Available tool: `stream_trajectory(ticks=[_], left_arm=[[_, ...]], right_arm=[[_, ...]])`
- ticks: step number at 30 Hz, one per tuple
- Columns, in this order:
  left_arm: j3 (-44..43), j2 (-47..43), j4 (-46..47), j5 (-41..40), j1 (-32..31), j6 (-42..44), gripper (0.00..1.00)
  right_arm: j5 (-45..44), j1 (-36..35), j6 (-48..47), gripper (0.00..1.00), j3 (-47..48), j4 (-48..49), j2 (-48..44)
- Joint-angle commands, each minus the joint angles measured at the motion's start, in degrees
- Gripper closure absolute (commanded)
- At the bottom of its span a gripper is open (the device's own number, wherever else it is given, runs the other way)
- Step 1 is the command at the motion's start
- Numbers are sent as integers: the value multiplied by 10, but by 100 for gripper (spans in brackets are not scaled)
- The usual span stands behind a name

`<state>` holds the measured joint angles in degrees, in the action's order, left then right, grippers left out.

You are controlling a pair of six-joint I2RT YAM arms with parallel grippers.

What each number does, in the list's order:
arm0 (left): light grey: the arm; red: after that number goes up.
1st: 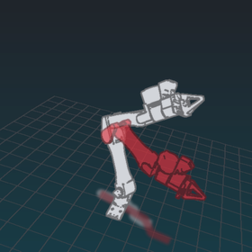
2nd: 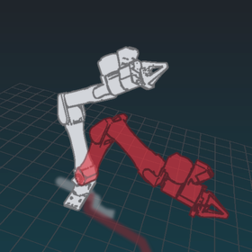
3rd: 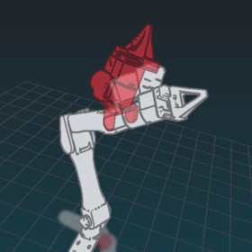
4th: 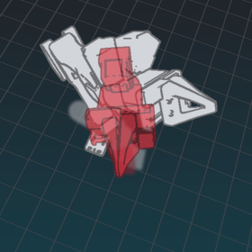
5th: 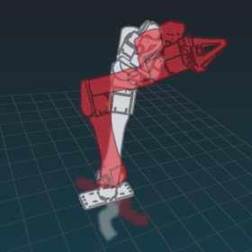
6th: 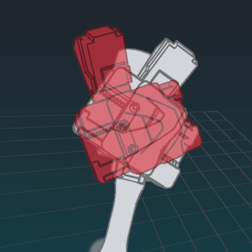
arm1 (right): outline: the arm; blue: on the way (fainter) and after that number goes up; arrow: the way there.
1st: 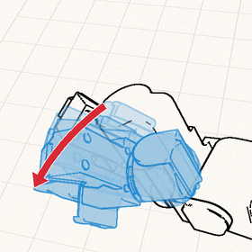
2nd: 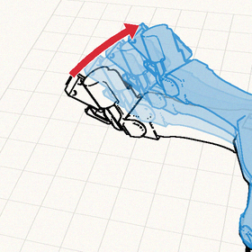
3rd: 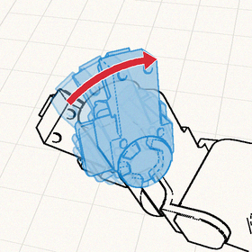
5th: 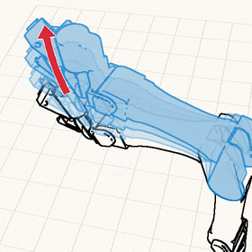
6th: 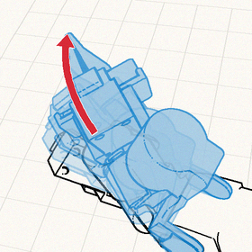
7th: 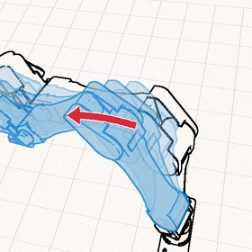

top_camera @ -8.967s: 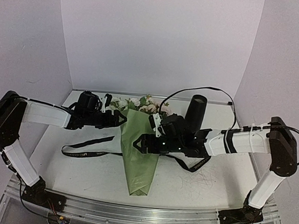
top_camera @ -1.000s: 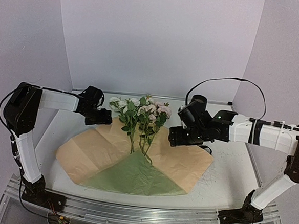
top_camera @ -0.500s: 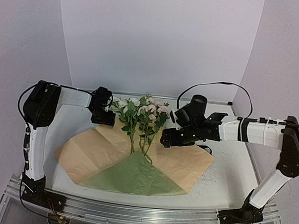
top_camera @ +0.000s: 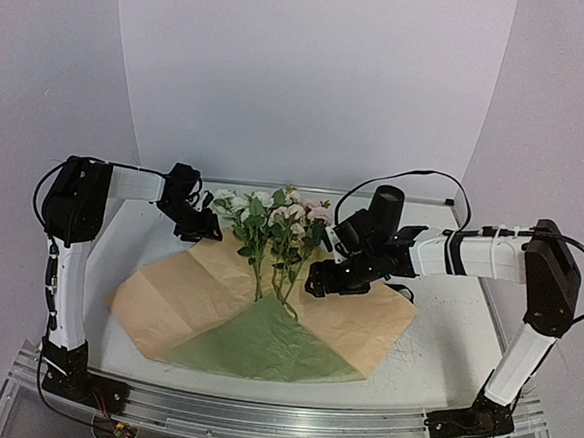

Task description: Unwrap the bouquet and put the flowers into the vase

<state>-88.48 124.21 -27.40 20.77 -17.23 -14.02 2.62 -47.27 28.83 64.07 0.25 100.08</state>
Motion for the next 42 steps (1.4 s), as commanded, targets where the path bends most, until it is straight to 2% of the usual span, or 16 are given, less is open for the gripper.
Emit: stream_trajectory(ticks=[1, 4, 10, 15, 19, 20, 22, 24, 26, 31, 42], left_arm=[[-20, 22, -13, 58, -7, -5, 52], [-26, 28, -12, 31, -6, -16, 63], [-38, 32, -13, -30, -3, -26, 77], [-47, 45, -13, -75, -2, -42, 99], [-50, 51, -7, -106, -2, -65, 100], [-50, 52, -5, -113, -2, -69, 100], [-49, 51, 0, -124, -2, -76, 100], [-47, 49, 9, -133, -2, -84, 100], [-45, 47, 18, -134, -2, -93, 100], [-49, 52, 38, -138, -2, -106, 100], [-112, 103, 43, -141, -1, -116, 100]], right_arm=[[27, 1, 9, 21, 13, 16, 7], [30, 1, 9, 21, 13, 18, 13], [19, 1, 17, 21, 5, 18, 21], [10, 9, 31, 23, 12, 19, 55], [7, 25, 42, 28, 32, 19, 92], [7, 31, 43, 33, 37, 21, 101], [9, 41, 43, 53, 50, 22, 119], [5, 46, 43, 81, 66, 22, 133], [2, 52, 43, 94, 76, 23, 146], [-5, 67, 45, 100, 109, 21, 173], [-28, 101, 18, 100, 193, -5, 245]])
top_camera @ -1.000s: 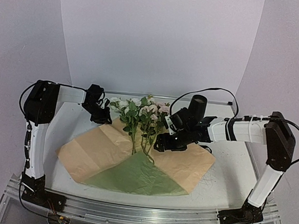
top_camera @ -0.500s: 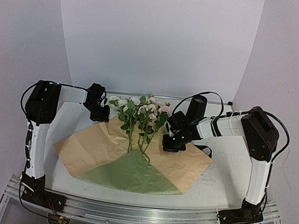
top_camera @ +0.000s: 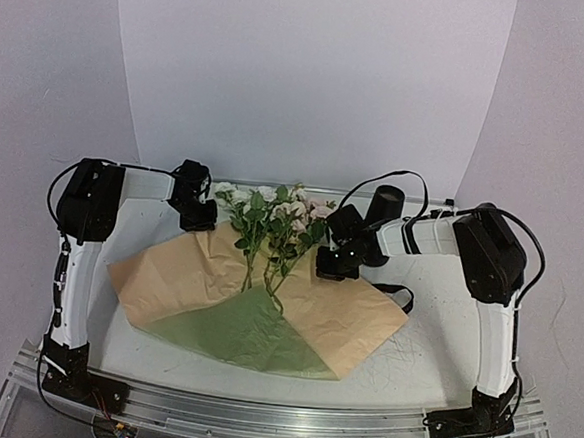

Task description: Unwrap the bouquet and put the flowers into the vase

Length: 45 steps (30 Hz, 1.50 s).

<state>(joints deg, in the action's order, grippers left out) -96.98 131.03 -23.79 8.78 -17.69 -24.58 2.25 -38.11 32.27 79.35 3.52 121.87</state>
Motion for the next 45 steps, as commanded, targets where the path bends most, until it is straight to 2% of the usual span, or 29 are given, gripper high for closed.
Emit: stream_trajectory(ticks=[1, 7, 15, 19, 25, 28, 32, 36, 39, 45], left_arm=[[-33, 38, 7, -21, 4, -11, 100], [-46, 39, 7, -20, 6, -9, 100], [15, 3, 7, -48, 12, 10, 93], [36, -11, 7, -59, 12, 28, 84], [47, -41, 5, -105, 12, 44, 58], [62, -78, 5, -116, 12, 48, 48], [93, -132, 5, -91, 8, 56, 42], [141, -196, 4, -77, -10, 71, 40], [185, -245, 2, -71, -21, 64, 40], [274, -280, 2, 10, -25, 19, 41]], right_arm=[[-33, 11, -19, 100, 50, -50, 34], [-58, 25, -22, 99, 122, -100, 89], [-72, 43, -31, 100, 165, -125, 136], [-73, 59, -44, 100, 194, -135, 147], [-97, 61, -63, 99, 242, -162, 148], [-76, 61, -75, 96, 233, -159, 119], [-31, 54, -99, 85, 187, -122, 56], [34, 44, -117, 70, 125, -97, -3], [45, 29, -127, 66, 83, -87, -42], [88, -14, -127, 57, 3, -64, -99]])
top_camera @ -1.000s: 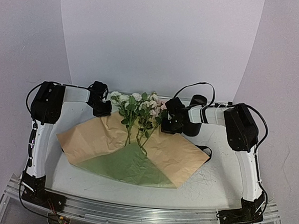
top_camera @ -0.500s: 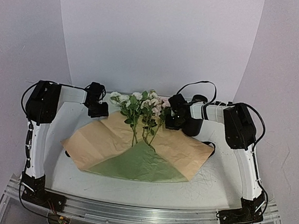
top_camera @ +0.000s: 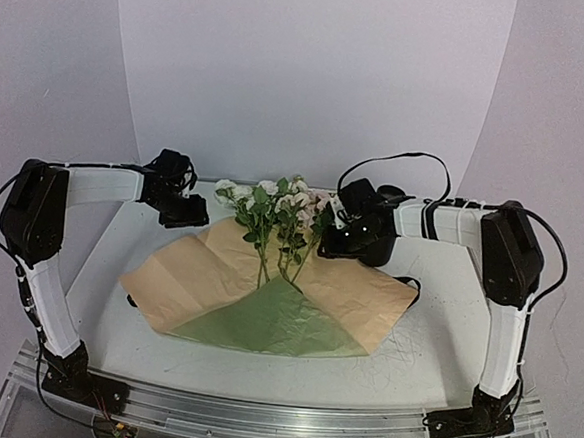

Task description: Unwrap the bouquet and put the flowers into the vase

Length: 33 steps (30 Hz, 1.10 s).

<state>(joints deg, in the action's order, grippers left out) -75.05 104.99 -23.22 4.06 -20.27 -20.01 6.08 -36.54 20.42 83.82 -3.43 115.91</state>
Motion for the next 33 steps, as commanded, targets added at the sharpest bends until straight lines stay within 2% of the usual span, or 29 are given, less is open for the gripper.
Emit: stream_trajectory(ticks=[1, 6, 10, 18, 27, 33], left_arm=[[70, -23, -4, 66, 1, -34, 41], [137, -31, 2, 92, 1, -58, 43], [172, -46, -1, 74, 1, -77, 43], [191, -58, 1, 61, -3, -86, 42], [183, -66, 5, 49, -21, -83, 41], [154, -86, 4, 77, -70, -71, 40]], right_arm=[[62, -36, -6, 55, -55, 11, -44], [125, -47, 27, 36, -143, 70, -77], [156, -53, 46, 30, -202, 106, -95], [198, -87, 69, 32, -239, 141, -111], [273, -112, 75, 38, -281, 160, -175], [300, -127, 69, 39, -332, 145, -249]])
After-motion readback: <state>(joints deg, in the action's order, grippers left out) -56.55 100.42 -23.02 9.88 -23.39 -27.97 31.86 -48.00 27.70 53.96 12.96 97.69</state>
